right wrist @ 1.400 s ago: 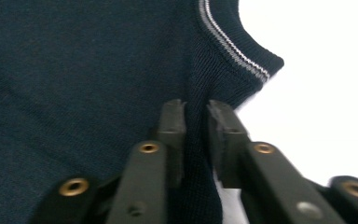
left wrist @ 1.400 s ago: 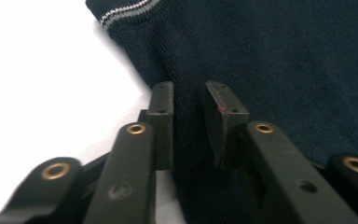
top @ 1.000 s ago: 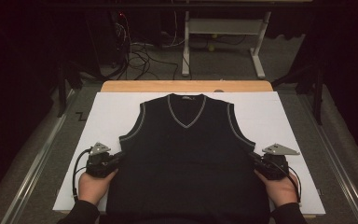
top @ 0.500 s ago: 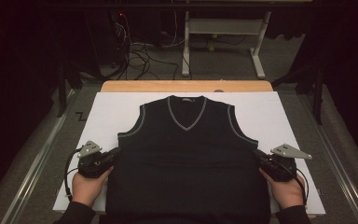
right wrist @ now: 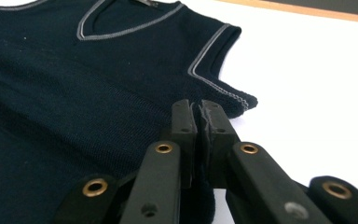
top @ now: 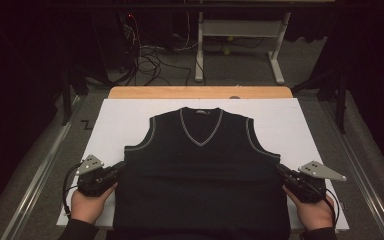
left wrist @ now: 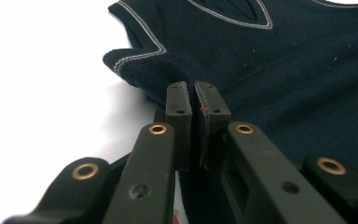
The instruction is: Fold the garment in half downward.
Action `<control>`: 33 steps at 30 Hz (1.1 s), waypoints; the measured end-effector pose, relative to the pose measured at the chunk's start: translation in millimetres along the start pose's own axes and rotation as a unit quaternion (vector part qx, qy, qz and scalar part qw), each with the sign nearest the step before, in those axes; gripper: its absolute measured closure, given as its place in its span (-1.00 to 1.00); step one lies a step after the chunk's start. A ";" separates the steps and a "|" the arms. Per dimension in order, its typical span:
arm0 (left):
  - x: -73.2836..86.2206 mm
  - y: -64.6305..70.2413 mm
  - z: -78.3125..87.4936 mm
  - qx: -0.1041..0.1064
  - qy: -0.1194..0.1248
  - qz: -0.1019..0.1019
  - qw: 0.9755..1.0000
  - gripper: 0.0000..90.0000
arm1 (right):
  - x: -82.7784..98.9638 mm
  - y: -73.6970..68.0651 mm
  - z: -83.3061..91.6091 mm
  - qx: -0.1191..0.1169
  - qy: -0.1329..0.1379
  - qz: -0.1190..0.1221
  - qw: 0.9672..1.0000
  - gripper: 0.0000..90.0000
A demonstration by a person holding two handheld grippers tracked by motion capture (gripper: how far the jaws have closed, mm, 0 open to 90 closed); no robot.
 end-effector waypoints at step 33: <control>39.2 26.0 37.0 0.027 -0.054 -0.026 0.998 0.79 | 34.5 -16.8 43.2 -0.029 -0.022 0.019 0.999 0.90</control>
Point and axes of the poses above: each handheld gripper's, and its own axes: z roughly backward along the jaws, x roughly out of its underside, y roughly to its right, the point moved 1 cm from there along -z, roughly forward along the jaws, and after that the axes turned 3 degrees about y, right-handed, at the moved point
